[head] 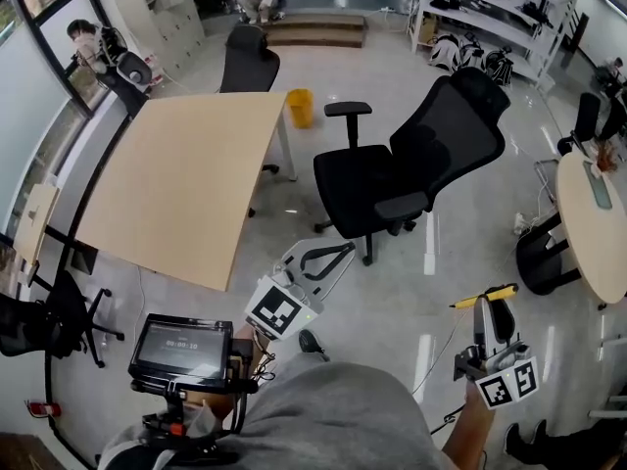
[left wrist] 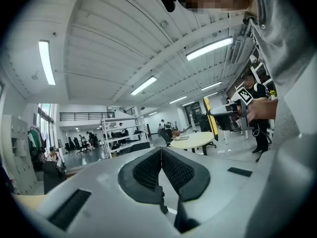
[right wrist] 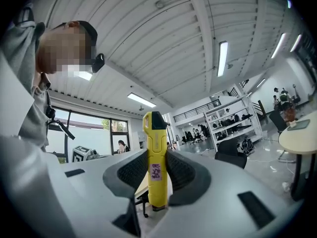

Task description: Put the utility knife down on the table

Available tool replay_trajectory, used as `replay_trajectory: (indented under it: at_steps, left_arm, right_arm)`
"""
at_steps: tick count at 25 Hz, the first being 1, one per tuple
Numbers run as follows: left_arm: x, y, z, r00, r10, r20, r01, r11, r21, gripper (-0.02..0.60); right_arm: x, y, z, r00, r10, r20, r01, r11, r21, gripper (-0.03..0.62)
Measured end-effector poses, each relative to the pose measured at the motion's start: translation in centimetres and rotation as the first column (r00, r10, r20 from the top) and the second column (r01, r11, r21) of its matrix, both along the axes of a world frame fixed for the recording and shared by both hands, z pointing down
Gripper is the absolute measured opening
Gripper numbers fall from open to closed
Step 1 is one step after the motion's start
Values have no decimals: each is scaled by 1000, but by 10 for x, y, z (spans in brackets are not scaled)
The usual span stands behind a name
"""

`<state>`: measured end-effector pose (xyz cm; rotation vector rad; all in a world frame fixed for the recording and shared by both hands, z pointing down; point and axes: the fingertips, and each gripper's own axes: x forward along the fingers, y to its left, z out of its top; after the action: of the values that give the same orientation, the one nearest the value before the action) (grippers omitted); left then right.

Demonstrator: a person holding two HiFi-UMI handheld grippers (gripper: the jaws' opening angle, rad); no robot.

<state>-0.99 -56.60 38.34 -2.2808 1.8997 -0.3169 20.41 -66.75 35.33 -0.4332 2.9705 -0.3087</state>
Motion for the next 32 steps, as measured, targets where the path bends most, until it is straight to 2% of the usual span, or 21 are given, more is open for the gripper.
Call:
replay_trajectory:
  at_steps: [11, 15, 20, 24, 27, 32]
  left_arm:
    - [-127, 12, 0, 995, -98, -8, 98, 995, 28, 5]
    - [-161, 30, -7, 988, -156, -15, 157, 987, 43, 5]
    - [-200, 36, 1, 963, -267, -28, 268, 963, 37, 5]
    - [-233, 29, 8, 931, -365, -9, 365, 931, 21, 5]
    - [-261, 18, 3, 898, -440, -11, 440, 897, 36, 5]
    - [-287, -3, 10, 834, -552, -20, 552, 833, 36, 5]
  right_arm:
    - [-129, -25, -7, 998, -61, -23, 63, 996, 68, 117]
    - [-177, -23, -14, 990, -135, -45, 138, 987, 83, 117]
    - [-239, -42, -15, 968, -244, -56, 249, 963, 106, 117]
    - [-292, -76, -14, 944, -327, -50, 331, 937, 111, 117]
    - [-335, -104, -15, 917, -397, -42, 399, 910, 115, 117]
    - [-394, -147, -13, 862, -505, -36, 505, 852, 142, 117]
